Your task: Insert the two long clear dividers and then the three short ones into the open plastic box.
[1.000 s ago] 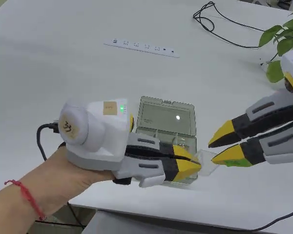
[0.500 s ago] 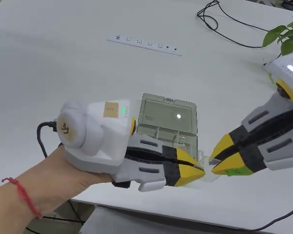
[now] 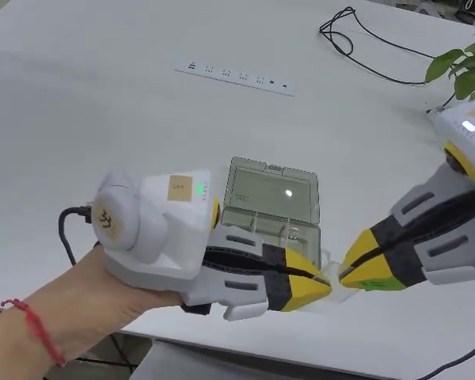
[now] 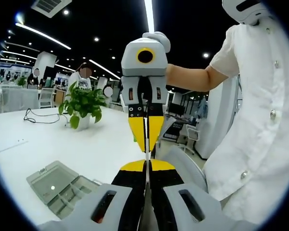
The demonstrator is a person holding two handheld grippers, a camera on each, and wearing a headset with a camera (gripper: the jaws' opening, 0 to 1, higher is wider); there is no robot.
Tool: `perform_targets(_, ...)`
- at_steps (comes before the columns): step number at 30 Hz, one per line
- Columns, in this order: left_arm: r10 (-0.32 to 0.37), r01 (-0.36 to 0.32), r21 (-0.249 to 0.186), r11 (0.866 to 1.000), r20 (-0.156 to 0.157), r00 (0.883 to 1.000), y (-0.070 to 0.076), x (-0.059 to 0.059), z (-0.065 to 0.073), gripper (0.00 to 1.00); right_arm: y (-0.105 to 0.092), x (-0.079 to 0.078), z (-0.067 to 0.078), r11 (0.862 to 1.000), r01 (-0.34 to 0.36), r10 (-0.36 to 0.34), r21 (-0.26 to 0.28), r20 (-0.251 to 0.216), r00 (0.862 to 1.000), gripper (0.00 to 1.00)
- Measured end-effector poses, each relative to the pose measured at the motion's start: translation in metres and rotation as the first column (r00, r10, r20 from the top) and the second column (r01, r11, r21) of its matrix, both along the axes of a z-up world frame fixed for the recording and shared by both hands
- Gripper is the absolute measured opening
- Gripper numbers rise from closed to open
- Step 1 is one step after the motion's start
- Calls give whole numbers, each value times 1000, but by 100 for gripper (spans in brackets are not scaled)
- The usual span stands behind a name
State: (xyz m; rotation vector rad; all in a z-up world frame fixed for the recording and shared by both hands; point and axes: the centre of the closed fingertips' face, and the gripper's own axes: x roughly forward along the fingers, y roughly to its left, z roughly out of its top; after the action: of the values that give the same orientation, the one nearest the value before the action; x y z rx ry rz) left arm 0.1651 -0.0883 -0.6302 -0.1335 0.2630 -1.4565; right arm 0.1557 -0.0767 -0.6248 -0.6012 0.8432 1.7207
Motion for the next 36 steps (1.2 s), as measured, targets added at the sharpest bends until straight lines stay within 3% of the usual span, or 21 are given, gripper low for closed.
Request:
perform_targets(16, 29, -29, 20, 999, -1, 1000, 5, 3, -6, 6, 1, 6, -1, 1000, 16, -16, 3, 18, 1000, 2)
perform_targets(29, 128, -126, 79, 989, -27, 991, 26, 15, -27, 28, -11, 34, -7, 997, 79, -78, -6, 58, 995, 2)
perform_targets(36, 175, -172, 112, 979, -20, 984, 41, 22, -36, 41, -15, 51, -17, 993, 112, -109, -29, 88, 990, 2)
